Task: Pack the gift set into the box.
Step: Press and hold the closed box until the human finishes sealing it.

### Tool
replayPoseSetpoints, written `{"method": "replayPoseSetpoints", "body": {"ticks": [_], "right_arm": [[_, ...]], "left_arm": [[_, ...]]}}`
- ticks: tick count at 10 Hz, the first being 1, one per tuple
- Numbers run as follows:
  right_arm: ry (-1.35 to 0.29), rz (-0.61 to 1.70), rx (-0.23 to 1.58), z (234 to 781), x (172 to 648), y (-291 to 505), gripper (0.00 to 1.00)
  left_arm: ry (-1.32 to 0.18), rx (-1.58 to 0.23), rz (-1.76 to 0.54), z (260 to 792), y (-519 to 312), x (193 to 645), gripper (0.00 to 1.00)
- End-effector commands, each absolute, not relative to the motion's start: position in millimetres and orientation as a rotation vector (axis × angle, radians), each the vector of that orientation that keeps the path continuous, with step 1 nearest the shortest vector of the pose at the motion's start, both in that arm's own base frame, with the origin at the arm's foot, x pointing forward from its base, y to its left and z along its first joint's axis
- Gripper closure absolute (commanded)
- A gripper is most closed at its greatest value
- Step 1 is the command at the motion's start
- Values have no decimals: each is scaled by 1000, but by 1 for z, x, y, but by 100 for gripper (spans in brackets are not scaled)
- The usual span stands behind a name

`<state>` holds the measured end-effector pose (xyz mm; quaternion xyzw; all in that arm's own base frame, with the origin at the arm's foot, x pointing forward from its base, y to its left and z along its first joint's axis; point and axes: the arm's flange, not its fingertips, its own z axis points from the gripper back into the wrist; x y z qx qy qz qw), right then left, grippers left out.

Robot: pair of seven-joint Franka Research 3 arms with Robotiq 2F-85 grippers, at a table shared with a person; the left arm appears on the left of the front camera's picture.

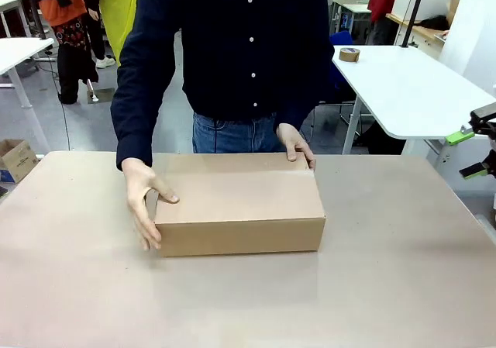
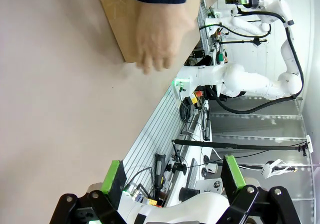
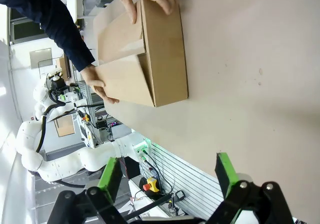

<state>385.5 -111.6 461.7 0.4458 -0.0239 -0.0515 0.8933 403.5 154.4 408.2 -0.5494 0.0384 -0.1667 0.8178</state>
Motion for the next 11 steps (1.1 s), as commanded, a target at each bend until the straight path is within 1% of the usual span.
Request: {"method": "replayPoseSetpoints", "body": {"ticks": [1, 11], "right_arm": [[-49, -116, 904, 463, 384, -111, 0], [-49, -116, 904, 463, 384, -111, 0]], "left_arm": [[77, -1164, -348, 409, 153, 401, 0], [77, -1164, -348, 409, 153, 401, 0]]}}
